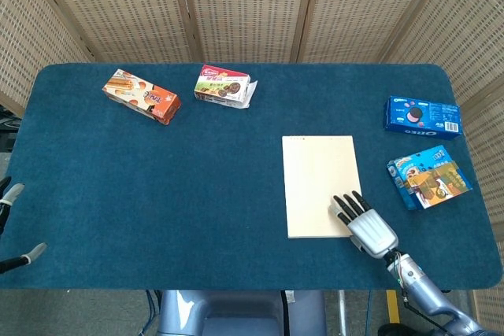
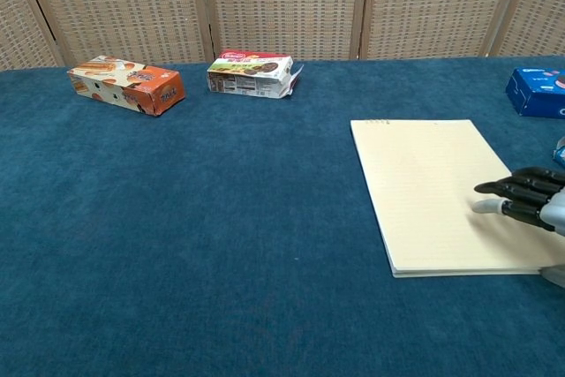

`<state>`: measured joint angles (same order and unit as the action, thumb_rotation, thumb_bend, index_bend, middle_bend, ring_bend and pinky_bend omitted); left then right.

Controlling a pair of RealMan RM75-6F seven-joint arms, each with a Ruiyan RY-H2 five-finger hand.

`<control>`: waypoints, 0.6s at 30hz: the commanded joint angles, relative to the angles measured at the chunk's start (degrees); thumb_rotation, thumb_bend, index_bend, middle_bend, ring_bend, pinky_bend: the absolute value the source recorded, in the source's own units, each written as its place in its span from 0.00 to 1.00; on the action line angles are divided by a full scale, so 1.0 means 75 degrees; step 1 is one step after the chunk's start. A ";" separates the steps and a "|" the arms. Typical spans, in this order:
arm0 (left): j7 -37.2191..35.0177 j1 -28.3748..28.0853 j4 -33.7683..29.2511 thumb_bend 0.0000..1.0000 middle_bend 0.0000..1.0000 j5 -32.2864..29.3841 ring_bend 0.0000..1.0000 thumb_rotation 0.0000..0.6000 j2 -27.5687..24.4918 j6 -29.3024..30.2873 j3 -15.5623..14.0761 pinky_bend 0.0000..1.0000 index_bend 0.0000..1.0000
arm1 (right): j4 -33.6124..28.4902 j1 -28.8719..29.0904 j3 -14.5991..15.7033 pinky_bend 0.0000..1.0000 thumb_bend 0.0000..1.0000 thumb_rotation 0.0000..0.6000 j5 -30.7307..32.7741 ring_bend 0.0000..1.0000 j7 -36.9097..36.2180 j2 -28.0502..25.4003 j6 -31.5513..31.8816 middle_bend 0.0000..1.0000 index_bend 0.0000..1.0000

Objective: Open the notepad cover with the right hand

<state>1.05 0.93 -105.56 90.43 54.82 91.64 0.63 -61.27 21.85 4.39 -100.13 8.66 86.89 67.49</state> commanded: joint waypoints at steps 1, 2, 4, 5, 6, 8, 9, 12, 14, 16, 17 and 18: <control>-0.0008 0.0001 0.0008 0.00 0.00 0.0004 0.00 1.00 -0.0003 -0.0003 -0.0004 0.00 0.00 | 0.0058 0.0020 0.0002 0.00 0.41 1.00 0.0044 0.00 0.0014 0.0043 -0.0007 0.03 0.09; -0.0006 -0.0002 0.0008 0.00 0.00 0.0010 0.00 1.00 -0.0003 -0.0008 -0.0007 0.00 0.00 | 0.0072 0.0025 -0.0004 0.00 0.41 1.00 0.0054 0.00 0.0019 0.0054 -0.0002 0.03 0.09; 0.0007 -0.0006 0.0010 0.00 0.00 0.0022 0.00 1.00 -0.0001 -0.0016 -0.0013 0.00 0.00 | 0.0095 0.0033 -0.0011 0.00 0.41 1.00 0.0075 0.00 0.0005 0.0080 0.0019 0.03 0.09; 0.0012 -0.0007 0.0009 0.00 0.00 0.0022 0.00 1.00 0.0001 -0.0016 -0.0012 0.00 0.00 | 0.0104 0.0036 -0.0013 0.00 0.41 1.00 0.0081 0.00 -0.0007 0.0089 0.0030 0.03 0.10; 0.0019 -0.0009 0.0008 0.00 0.00 0.0017 0.00 1.00 0.0005 -0.0017 -0.0008 0.00 0.00 | 0.0128 0.0042 -0.0017 0.00 0.41 1.00 0.0093 0.00 -0.0010 0.0107 0.0041 0.04 0.10; 0.0026 -0.0015 0.0003 0.00 0.00 0.0007 0.00 1.00 0.0005 -0.0030 -0.0007 0.00 0.00 | 0.0190 0.0058 -0.0046 0.00 0.41 1.00 0.0131 0.00 0.0003 0.0157 0.0055 0.04 0.10; 0.0031 -0.0017 0.0001 0.00 0.00 0.0008 0.00 1.00 0.0005 -0.0034 -0.0008 0.00 0.00 | 0.0220 0.0068 -0.0067 0.00 0.42 1.00 0.0155 0.00 0.0002 0.0188 0.0063 0.04 0.10; 0.0036 -0.0017 -0.0001 0.00 0.00 0.0016 0.00 1.00 0.0009 -0.0028 -0.0008 0.00 0.00 | 0.0302 0.0093 -0.0152 0.00 0.43 1.00 0.0233 0.00 -0.0002 0.0284 0.0102 0.06 0.11; 0.0040 -0.0014 0.0003 0.00 0.00 0.0020 0.00 1.00 0.0013 -0.0025 -0.0012 0.00 0.00 | 0.0424 0.0134 -0.0278 0.01 0.44 1.00 0.0303 0.00 0.0001 0.0424 0.0187 0.07 0.12; 0.0047 -0.0018 0.0007 0.00 0.00 0.0017 0.00 1.00 0.0021 -0.0036 -0.0014 0.00 0.00 | 0.0565 0.0175 -0.0364 0.01 0.45 1.00 0.0324 0.00 -0.0026 0.0557 0.0293 0.07 0.13; 0.0054 -0.0022 0.0009 0.00 0.00 0.0013 0.00 1.00 0.0024 -0.0044 -0.0014 0.00 0.00 | 0.0604 0.0208 -0.0422 0.01 0.45 1.00 0.0339 0.00 -0.0027 0.0605 0.0331 0.07 0.13; 0.0064 -0.0026 0.0006 0.00 0.00 0.0005 0.00 1.00 0.0026 -0.0051 -0.0010 0.00 0.00 | 0.0656 0.0249 -0.0480 0.01 0.45 1.00 0.0365 0.00 -0.0024 0.0669 0.0350 0.07 0.13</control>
<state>1.51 0.75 -105.50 90.49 55.00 91.27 0.54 -56.75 23.34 1.31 -97.66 8.53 91.37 69.74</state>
